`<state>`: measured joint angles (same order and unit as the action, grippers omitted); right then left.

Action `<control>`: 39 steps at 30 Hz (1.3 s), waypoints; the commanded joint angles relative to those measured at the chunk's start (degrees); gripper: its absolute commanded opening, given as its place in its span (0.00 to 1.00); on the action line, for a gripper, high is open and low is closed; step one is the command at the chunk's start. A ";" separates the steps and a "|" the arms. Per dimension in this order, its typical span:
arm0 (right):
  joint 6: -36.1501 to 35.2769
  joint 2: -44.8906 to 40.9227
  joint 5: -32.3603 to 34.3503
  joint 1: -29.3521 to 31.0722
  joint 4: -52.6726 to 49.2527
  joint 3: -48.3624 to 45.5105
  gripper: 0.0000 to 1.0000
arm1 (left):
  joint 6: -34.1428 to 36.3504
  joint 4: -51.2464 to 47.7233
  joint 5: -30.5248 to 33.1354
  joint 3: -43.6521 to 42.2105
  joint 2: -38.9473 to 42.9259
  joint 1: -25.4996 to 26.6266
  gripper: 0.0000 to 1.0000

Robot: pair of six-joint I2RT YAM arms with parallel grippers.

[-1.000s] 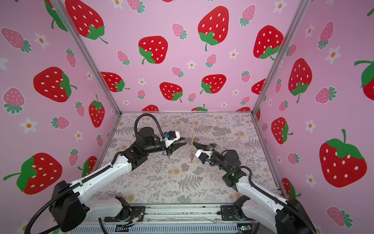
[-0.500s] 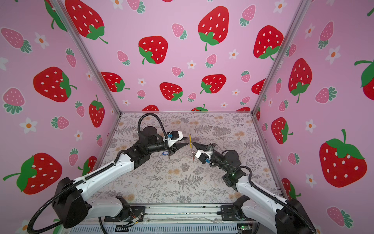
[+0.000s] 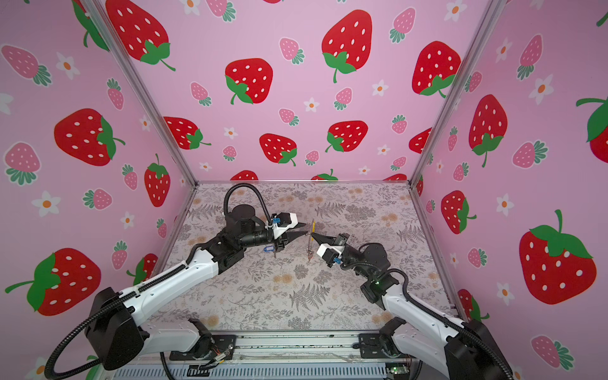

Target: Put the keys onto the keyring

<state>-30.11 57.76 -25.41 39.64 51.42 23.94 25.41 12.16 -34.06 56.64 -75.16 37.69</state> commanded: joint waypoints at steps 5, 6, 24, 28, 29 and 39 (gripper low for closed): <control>2.50 -0.85 0.18 0.18 3.72 1.42 0.00 | 0.30 -0.09 -1.36 1.63 0.53 0.28 0.30; 2.66 -0.93 0.16 0.06 3.89 1.31 0.00 | 0.13 -0.12 -1.29 1.52 0.53 0.28 0.30; 6.12 -1.08 0.19 -0.04 3.14 1.33 0.00 | -0.15 -2.45 -1.29 -1.30 2.67 -0.11 0.35; 6.70 -1.22 -0.21 -0.25 3.09 1.36 0.00 | 0.36 -3.72 0.67 -1.37 3.00 -0.25 0.37; 6.73 -1.24 -0.40 -0.27 3.12 1.31 0.00 | 0.37 -3.77 1.23 -1.49 3.04 -0.25 0.38; 7.34 -0.89 -0.83 -0.52 2.73 1.24 0.00 | 1.82 -5.00 2.14 -2.14 4.13 -0.69 0.38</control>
<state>-23.57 57.52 -25.41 39.46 51.83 23.94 25.06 8.64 -30.59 55.27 -72.58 37.28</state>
